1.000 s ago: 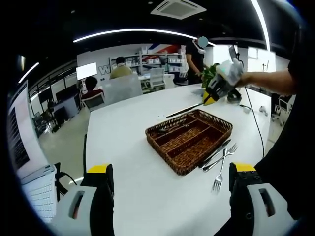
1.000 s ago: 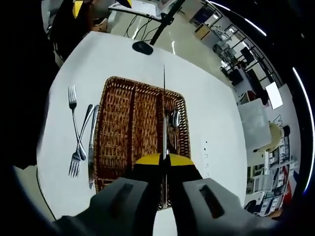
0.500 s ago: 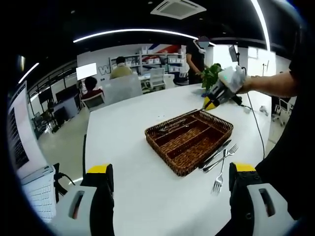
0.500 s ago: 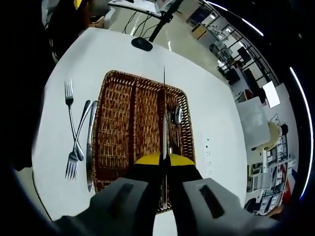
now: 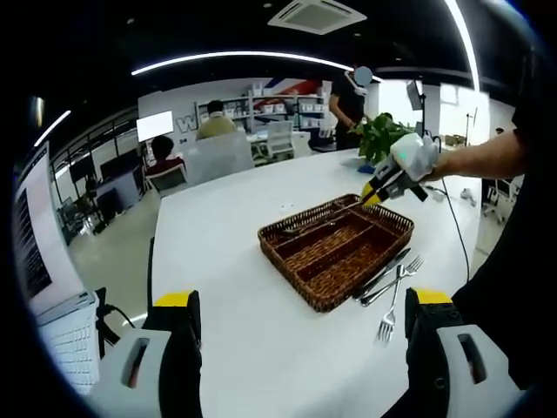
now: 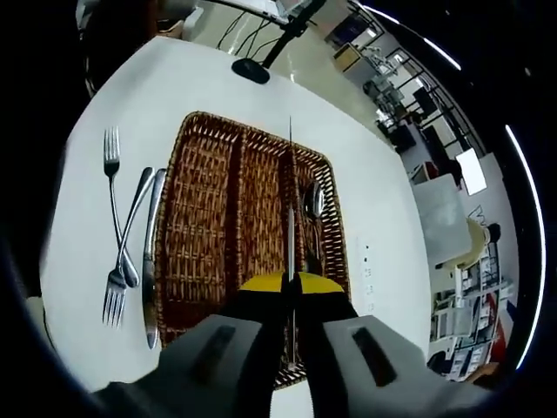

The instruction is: Arrange the knives, forks, and spoons in their matching storage slots by inserting each utensil handle-first until every utensil is classified and aligned in the correct compartment

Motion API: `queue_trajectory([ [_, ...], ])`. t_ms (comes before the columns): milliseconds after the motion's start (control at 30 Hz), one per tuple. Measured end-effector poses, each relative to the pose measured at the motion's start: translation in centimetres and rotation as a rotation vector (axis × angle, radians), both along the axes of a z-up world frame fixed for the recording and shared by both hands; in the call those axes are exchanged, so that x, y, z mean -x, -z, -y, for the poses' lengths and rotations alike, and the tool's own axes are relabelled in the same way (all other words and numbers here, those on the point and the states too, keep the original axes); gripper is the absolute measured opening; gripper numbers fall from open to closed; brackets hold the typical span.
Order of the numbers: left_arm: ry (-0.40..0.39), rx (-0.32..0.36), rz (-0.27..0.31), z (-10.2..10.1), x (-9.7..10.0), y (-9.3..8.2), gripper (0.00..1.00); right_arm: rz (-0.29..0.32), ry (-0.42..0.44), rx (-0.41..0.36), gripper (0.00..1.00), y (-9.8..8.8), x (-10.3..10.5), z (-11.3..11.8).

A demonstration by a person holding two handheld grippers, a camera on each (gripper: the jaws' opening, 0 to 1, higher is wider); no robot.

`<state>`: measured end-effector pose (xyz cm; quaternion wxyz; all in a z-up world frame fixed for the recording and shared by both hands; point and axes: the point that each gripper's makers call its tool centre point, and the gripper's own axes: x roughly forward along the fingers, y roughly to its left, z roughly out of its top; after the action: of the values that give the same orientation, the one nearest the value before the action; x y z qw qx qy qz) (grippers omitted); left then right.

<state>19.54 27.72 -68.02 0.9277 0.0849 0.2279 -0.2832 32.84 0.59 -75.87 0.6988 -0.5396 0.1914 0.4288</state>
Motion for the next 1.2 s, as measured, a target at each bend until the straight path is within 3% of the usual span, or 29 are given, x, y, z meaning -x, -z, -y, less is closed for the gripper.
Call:
queue_trajectory([
  [367, -0.013, -0.017, -0.001, -0.2, 0.3, 0.0, 0.99, 0.074, 0.032, 0.002, 0.01, 1.1, -0.2, 0.3],
  [767, -0.011, -0.024, -0.008, -0.3, 0.5, 0.1, 0.99, 0.081, 0.010, -0.027, 0.01, 2.3, 0.6, -0.3],
  [967, -0.012, -0.025, -0.008, -0.5, 0.6, 0.1, 0.99, 0.061, -0.021, -0.032, 0.00, 3.3, 1.3, -0.7],
  [1033, -0.014, -0.032, -0.008, -0.5, 0.8, 0.0, 0.99, 0.010, -0.052, -0.037, 0.00, 4.1, 2.0, -1.1],
  [1200, -0.014, -0.035, -0.012, -0.4, 1.0, 0.0, 0.99, -0.001, -0.084, -0.036, 0.00, 4.7, 2.6, -1.6],
])
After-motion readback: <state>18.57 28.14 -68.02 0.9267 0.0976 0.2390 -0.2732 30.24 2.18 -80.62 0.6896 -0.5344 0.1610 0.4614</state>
